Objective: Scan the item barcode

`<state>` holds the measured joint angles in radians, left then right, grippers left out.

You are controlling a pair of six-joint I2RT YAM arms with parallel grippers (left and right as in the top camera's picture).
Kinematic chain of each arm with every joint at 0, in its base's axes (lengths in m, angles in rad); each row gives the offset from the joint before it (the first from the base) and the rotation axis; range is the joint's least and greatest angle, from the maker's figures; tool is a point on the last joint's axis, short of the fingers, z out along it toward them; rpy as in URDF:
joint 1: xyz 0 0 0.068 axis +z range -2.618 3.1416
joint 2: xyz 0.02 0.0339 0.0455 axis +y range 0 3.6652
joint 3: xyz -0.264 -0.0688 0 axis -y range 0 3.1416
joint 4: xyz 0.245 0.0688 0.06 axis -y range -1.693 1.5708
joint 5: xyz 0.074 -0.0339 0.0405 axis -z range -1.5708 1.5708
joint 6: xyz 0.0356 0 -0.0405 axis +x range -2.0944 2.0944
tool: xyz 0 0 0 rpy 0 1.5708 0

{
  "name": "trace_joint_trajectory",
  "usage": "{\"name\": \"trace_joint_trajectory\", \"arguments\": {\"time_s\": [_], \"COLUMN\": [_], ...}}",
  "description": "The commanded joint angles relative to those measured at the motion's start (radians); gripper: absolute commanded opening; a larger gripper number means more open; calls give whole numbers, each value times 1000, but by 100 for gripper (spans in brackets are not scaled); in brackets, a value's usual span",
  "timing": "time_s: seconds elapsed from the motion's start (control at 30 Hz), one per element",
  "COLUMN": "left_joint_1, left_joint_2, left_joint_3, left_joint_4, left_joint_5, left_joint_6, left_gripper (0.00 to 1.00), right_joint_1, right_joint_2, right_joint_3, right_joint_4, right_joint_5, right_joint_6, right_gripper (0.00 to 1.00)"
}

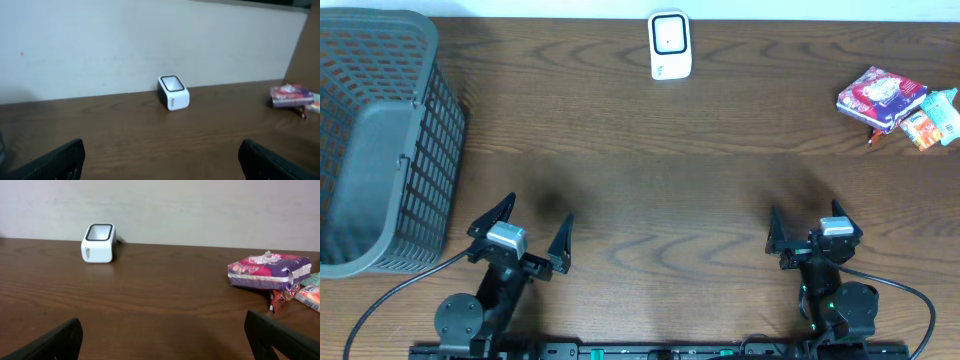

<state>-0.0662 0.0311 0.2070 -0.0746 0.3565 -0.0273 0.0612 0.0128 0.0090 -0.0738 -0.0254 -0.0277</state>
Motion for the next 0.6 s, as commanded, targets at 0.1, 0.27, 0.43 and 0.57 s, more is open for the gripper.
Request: {"name": "trace_joint_trajectory", "arguments": {"time_s": [0.1,0.27,0.43,0.57], "left_joint_1": [5,5,5,5], "left_joint_2": [-29,-29,-29,-30], "left_joint_3": [-76,-124,-167,-203], "left_joint_4": [100,169,247,307], "left_joint_5": [-63,-98,-120,-135], "left_joint_6": [-84,-117,-117,-117], "left_gripper": [98,98,98,98], "right_joint_1": [3,3,3,3], "right_joint_2": [-7,-7,-7,-7], "right_joint_3": [-3,-3,-3,-3], "right_joint_4": [-3,-3,-3,-3], "right_joint_5": [5,5,5,5], "right_joint_6": [-11,-11,-11,-11], "right_gripper": [99,99,99,99]}}
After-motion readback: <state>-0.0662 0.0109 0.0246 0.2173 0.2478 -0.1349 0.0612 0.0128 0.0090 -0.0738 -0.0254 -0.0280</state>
